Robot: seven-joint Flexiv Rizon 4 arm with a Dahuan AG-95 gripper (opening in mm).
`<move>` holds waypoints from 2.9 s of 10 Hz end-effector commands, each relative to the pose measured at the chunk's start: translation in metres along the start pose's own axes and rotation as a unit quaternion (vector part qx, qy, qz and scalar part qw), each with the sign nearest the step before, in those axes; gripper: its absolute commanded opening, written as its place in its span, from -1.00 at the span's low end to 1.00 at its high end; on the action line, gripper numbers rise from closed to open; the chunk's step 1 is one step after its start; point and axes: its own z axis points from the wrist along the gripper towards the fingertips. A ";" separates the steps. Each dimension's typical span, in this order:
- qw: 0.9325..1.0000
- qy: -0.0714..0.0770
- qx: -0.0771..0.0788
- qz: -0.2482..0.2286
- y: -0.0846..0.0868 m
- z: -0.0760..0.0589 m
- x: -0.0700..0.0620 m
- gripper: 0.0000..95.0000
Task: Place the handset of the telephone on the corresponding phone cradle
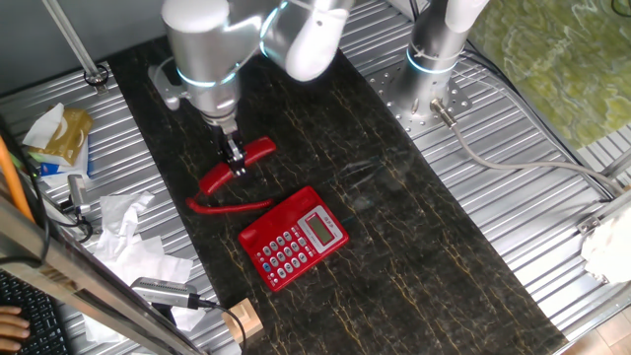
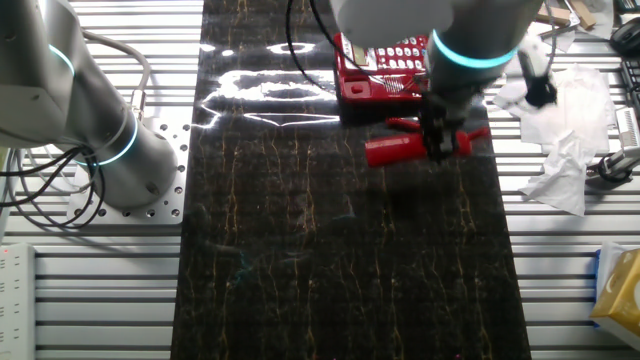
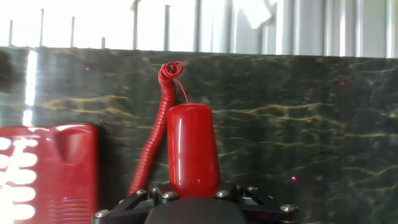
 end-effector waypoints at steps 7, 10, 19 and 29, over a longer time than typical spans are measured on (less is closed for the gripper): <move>0.999 -0.008 -0.004 0.031 0.039 -0.007 0.005 -1.00; 0.999 -0.011 -0.004 0.032 0.045 -0.008 0.003 -1.00; 1.000 -0.017 -0.004 0.018 0.056 -0.014 -0.009 -1.00; 0.999 0.002 -0.007 -0.040 0.056 -0.014 -0.009 -1.00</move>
